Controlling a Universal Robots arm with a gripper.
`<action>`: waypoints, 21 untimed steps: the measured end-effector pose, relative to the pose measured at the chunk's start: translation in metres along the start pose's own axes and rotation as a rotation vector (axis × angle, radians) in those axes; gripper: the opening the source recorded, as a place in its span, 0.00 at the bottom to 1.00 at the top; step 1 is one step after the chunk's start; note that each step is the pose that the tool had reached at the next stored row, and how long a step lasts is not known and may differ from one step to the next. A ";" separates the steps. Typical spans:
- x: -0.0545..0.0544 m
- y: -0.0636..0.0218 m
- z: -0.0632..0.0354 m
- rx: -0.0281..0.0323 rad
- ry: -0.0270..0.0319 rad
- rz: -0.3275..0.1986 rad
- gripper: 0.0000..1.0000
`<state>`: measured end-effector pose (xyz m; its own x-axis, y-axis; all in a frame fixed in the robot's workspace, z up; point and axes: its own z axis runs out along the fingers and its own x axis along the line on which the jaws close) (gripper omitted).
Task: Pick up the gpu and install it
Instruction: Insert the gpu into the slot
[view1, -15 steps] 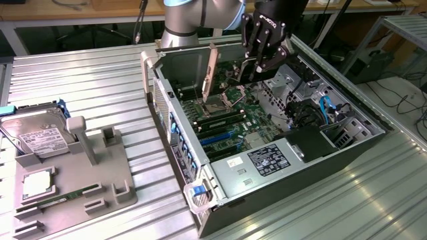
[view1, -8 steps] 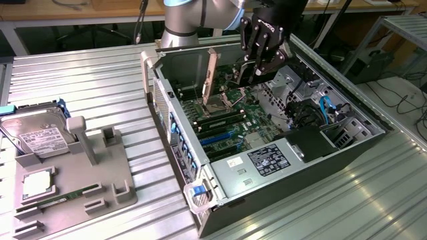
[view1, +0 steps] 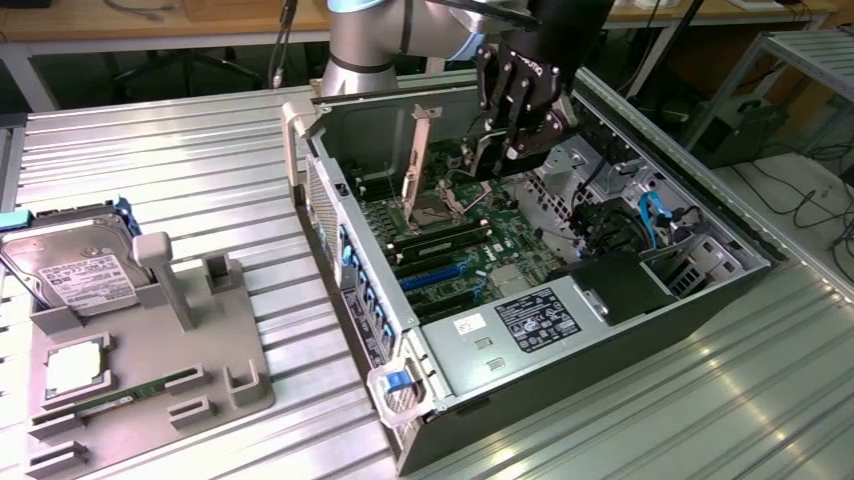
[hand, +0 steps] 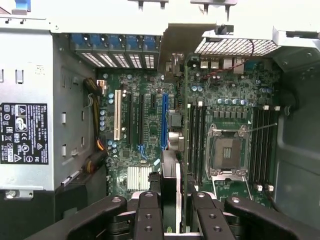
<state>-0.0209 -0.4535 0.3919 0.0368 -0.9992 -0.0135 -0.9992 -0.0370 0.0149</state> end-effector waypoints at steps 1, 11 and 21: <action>0.000 0.0000 0.0018 0.0000 0.0001 0.000 0.27; 0.000 -0.0001 0.0235 0.0000 0.0000 0.000 0.27; 0.000 -0.0003 0.0382 0.0000 -0.0003 0.000 0.27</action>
<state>-0.0212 -0.4526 0.3537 0.0368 -0.9992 -0.0139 -0.9992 -0.0370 0.0149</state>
